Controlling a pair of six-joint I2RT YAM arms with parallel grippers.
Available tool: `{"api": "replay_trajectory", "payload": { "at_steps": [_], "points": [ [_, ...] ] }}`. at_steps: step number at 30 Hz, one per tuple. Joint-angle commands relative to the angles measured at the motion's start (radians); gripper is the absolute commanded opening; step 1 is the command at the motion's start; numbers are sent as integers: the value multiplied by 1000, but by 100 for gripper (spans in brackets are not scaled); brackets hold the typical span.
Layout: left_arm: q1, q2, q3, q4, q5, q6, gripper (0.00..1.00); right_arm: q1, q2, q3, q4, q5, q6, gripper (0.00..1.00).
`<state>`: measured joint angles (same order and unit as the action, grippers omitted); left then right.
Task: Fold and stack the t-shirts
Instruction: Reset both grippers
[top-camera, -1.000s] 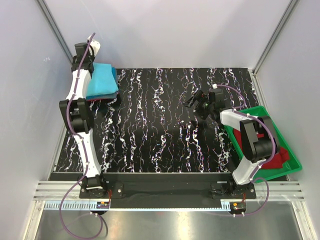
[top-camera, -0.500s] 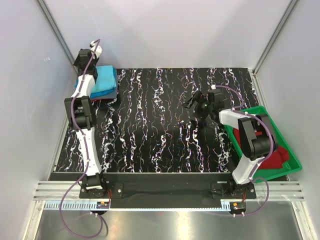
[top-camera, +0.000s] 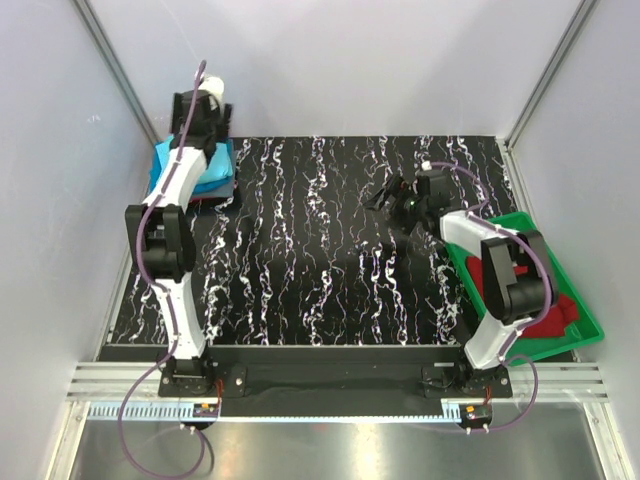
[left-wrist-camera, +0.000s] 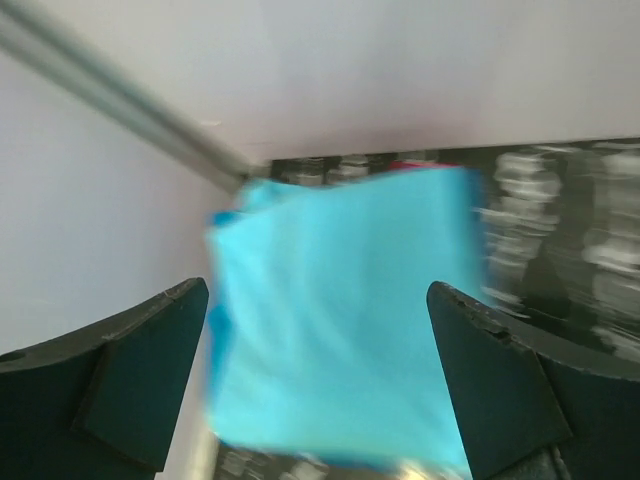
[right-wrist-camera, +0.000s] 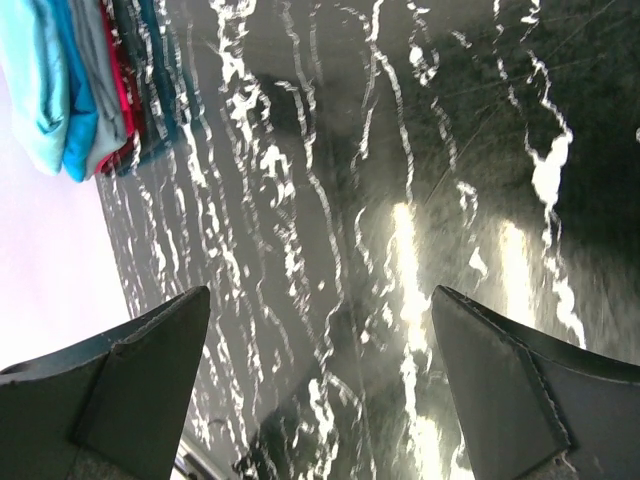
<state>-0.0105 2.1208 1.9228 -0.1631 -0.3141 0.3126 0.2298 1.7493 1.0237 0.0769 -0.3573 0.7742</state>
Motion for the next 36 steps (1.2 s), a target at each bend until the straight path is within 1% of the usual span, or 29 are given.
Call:
{"api": "replay_trajectory", "payload": {
  "at_steps": [1,2,3,4,5,6,7,8,9,10,11,13,14,15,17,18,20,21,22,24,27,31,36],
  "points": [
    [-72,-258,-146,-82,189,-325,99,-4,-135,56,-161,14,-38,100],
    [-81,-347,-195,-82,322,-375,99,-1,-183,58,-189,32,-41,100],
    [-94,-384,-271,-82,386,-409,99,-3,-207,59,-218,46,-49,100],
    [-107,-422,-309,-84,429,-473,99,-3,-233,65,-277,60,-74,100],
    [-135,-494,-347,-84,523,-492,99,-3,-284,70,-308,107,-93,100],
    [-150,-530,-423,-84,559,-509,99,-1,-312,78,-343,138,-110,100],
    [-184,-568,-462,-84,593,-524,99,-1,-339,81,-395,170,-148,100],
    [-200,-638,-499,-85,636,-527,99,-3,-397,84,-419,217,-162,100],
    [-213,-682,-580,-85,648,-532,99,-3,-428,90,-443,236,-180,100],
    [-236,-720,-619,-81,667,-538,99,-3,-460,88,-466,244,-208,100],
    [-244,-793,-651,-82,700,-544,99,-3,-526,84,-473,236,-223,100],
    [-256,-870,-741,-76,751,-581,99,-1,-592,67,-480,219,-254,100],
    [-261,-940,-771,-73,776,-592,99,-3,-652,58,-482,213,-256,100],
    [-264,-975,-830,-72,779,-599,99,-3,-680,44,-483,218,-253,100],
    [-272,-1069,-884,-58,788,-607,99,-3,-738,32,-491,204,-247,100],
    [-273,-1097,-928,-49,790,-612,99,-3,-752,21,-491,190,-245,100],
    [-273,-1169,-968,-18,799,-615,99,-3,-777,12,-497,153,-240,100],
    [-273,-1189,-1005,-4,808,-612,99,-3,-781,4,-500,144,-240,100],
    [-276,-1206,-1022,26,822,-594,99,-3,-786,3,-508,117,-228,100],
    [-275,-1237,-1051,37,834,-584,99,-3,-797,-2,-513,97,-201,100],
    [-275,-1239,-1055,42,839,-587,99,-3,-815,-13,-513,103,-182,100],
    [-275,-1225,-1039,51,871,-612,99,-3,-820,-14,-513,127,-199,100],
    [-276,-1246,-1044,73,871,-629,99,-3,-817,-20,-513,123,-202,100]
  ]
}}
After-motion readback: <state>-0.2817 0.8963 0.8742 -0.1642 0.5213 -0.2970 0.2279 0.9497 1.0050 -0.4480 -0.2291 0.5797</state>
